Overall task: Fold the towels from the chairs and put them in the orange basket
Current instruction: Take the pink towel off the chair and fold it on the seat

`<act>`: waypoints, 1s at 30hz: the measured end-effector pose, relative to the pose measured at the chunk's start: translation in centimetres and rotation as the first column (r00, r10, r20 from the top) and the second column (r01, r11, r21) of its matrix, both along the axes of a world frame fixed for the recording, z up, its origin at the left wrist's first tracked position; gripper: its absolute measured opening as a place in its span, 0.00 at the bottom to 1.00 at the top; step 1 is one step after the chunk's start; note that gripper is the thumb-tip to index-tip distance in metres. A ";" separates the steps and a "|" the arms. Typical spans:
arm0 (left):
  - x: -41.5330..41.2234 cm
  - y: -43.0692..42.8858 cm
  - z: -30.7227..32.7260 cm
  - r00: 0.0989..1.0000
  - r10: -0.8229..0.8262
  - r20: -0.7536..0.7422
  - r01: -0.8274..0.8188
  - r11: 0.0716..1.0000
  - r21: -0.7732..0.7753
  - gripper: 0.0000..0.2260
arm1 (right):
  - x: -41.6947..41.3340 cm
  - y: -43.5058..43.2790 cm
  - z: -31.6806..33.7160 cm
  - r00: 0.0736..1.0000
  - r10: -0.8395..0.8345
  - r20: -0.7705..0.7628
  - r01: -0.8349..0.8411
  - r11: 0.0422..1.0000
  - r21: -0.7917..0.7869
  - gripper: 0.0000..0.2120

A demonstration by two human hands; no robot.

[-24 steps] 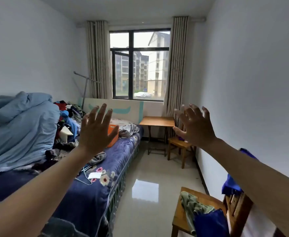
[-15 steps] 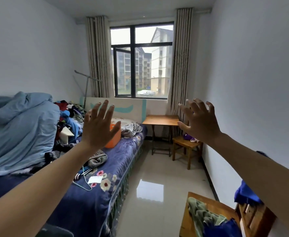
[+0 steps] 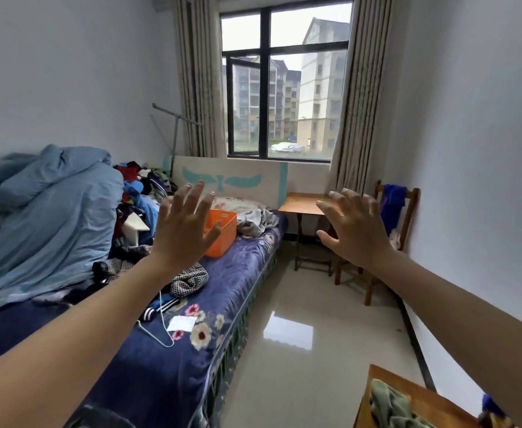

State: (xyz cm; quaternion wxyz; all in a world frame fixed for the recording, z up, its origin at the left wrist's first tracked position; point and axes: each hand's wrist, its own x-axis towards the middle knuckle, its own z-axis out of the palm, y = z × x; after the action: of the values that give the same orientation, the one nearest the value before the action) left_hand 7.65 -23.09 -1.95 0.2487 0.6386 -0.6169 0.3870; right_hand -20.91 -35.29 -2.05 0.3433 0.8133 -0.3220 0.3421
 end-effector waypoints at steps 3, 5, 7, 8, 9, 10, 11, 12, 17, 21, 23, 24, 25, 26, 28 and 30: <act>1.8 -3.0 -0.1 1.000 -0.007 -0.009 0.006 0.999 -0.037 0.19 | 1.8 -3.2 0.0 1.000 -0.012 0.004 0.012 1.000 0.000 0.28; 3.4 -5.5 0.0 1.000 -0.016 -0.024 0.015 0.998 -0.053 0.19 | 3.3 -5.4 0.2 1.000 -0.017 0.014 0.017 1.000 -0.003 0.27; 5.0 -8.2 0.0 0.999 -0.031 -0.039 0.029 0.998 -0.054 0.19 | 4.7 -7.5 0.5 1.000 -0.004 0.022 0.005 1.000 -0.013 0.26; 5.9 -9.6 0.2 0.998 -0.040 -0.050 0.037 0.998 -0.051 0.19 | 5.3 -8.7 0.7 1.000 -0.004 0.024 0.004 1.000 -0.028 0.26; 6.7 -11.2 0.3 0.997 -0.050 -0.059 0.047 0.998 -0.047 0.19 | 6.0 -9.9 1.0 1.000 -0.011 0.027 0.012 0.999 -0.038 0.25; 7.3 -12.5 0.4 0.996 -0.058 -0.060 0.055 0.997 -0.048 0.20 | 6.5 -10.9 1.2 0.999 -0.019 0.038 0.020 0.999 -0.045 0.25; 7.9 -14.1 0.4 0.996 -0.066 -0.066 0.063 0.997 -0.045 0.20 | 6.9 -12.0 1.3 0.998 -0.026 0.050 0.028 0.999 -0.045 0.25; 8.5 -15.7 0.3 0.994 -0.074 -0.078 0.072 0.997 -0.037 0.20 | 7.4 -13.4 1.2 0.998 -0.031 0.062 0.034 0.998 -0.046 0.24; 9.3 -23.8 -1.6 0.986 -0.143 -0.087 0.142 0.990 -0.022 0.20 | 7.7 -19.8 -1.0 0.993 -0.105 -0.052 0.100 0.992 -0.078 0.21; 8.5 -30.8 -2.5 0.979 -0.187 -0.077 0.187 0.982 0.002 0.22 | 6.4 -25.4 -2.2 0.978 -0.193 -0.082 0.184 0.977 -0.108 0.22; 7.6 -34.7 -2.5 0.974 -0.211 -0.079 0.213 0.977 0.014 0.22 | 5.6 -28.6 -2.4 0.972 -0.222 -0.075 0.211 0.969 -0.130 0.22; 7.2 -36.4 -2.6 0.972 -0.222 -0.074 0.224 0.974 0.016 0.22 | 5.2 -30.1 -2.5 0.972 -0.224 -0.072 0.213 0.968 -0.136 0.22; 6.9 -38.3 -2.5 0.970 -0.232 -0.067 0.233 0.972 0.017 0.22 | 4.9 -31.6 -2.5 0.973 -0.221 -0.068 0.210 0.967 -0.142 0.21; 6.6 -40.1 -2.4 0.969 -0.241 -0.060 0.242 0.970 0.015 0.23 | 4.6 -33.1 -2.6 0.973 -0.218 -0.068 0.206 0.967 -0.151 0.21; 6.3 -43.5 -2.0 0.964 -0.263 -0.050 0.263 0.965 0.002 0.23 | 4.4 -36.4 -2.8 0.968 -0.229 -0.106 0.210 0.963 -0.167 0.23; 6.4 -47.2 -1.8 0.961 -0.273 -0.046 0.273 0.962 -0.008 0.22 | 4.4 -40.2 -2.9 0.960 -0.236 -0.149 0.210 0.963 -0.167 0.25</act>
State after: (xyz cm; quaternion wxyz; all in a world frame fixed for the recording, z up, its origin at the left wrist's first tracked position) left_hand 14.05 -70.32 -3.71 0.3143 0.5560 -0.6930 0.3345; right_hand -16.49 -75.47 -4.99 0.4654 0.7696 -0.3553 0.2546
